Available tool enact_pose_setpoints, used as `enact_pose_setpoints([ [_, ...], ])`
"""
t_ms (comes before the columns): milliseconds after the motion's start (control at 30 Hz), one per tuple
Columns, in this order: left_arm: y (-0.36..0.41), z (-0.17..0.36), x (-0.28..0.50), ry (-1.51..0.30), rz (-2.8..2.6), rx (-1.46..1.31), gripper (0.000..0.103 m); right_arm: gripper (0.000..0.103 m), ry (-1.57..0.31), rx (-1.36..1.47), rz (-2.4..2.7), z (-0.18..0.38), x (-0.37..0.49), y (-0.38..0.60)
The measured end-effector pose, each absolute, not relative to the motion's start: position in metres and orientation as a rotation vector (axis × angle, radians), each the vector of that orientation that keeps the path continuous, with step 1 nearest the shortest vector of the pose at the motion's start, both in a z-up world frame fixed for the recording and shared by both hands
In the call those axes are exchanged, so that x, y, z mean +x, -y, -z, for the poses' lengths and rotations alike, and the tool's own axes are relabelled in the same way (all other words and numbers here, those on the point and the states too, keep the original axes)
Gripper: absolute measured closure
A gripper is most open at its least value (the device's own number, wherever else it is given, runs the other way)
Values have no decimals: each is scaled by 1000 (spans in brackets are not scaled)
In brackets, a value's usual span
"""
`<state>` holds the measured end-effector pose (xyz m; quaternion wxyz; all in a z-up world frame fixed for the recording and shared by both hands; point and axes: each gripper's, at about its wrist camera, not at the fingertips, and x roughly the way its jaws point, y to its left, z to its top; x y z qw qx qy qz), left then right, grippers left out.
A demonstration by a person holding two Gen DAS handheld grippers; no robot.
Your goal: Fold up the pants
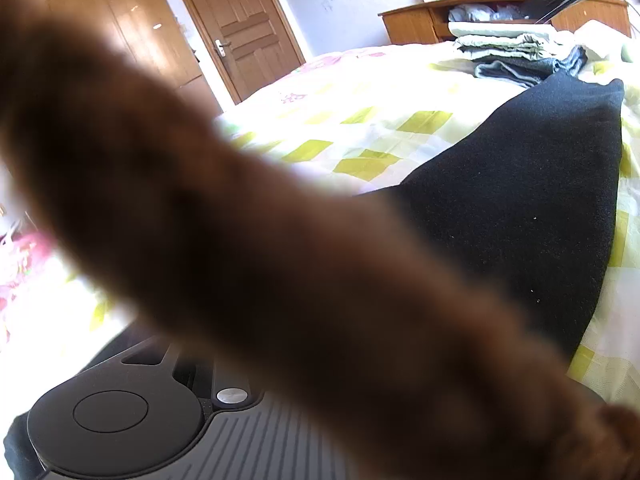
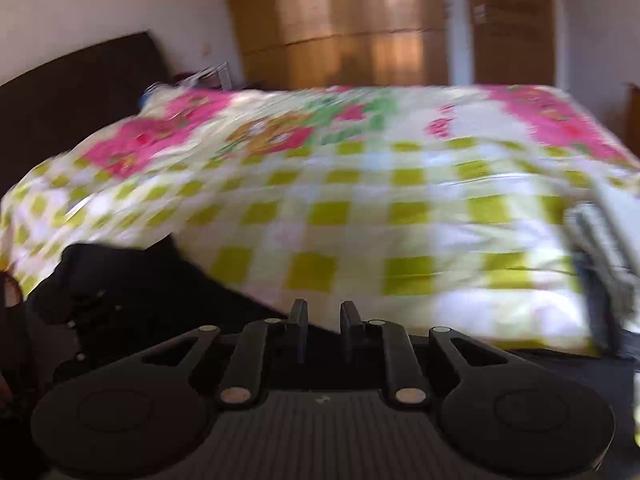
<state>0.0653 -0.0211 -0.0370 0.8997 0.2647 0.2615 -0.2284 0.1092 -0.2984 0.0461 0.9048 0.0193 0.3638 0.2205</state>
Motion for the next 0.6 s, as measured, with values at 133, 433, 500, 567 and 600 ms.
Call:
enact_pose_setpoints([
  [133,17,38,67,-535,487,507,65,70,-893,-95,-708,-5,176,251],
  [433,11,45,77,-543,514,398,64,66,-1069,-142,-960,28,218,247],
  [500,11,46,77,-538,516,399,64,64,-1083,-165,-961,29,218,242],
  [567,12,46,77,-536,516,400,64,64,-1099,-183,-977,33,218,235],
  [600,12,46,77,-536,517,401,64,64,-1100,-195,-986,34,217,231],
])
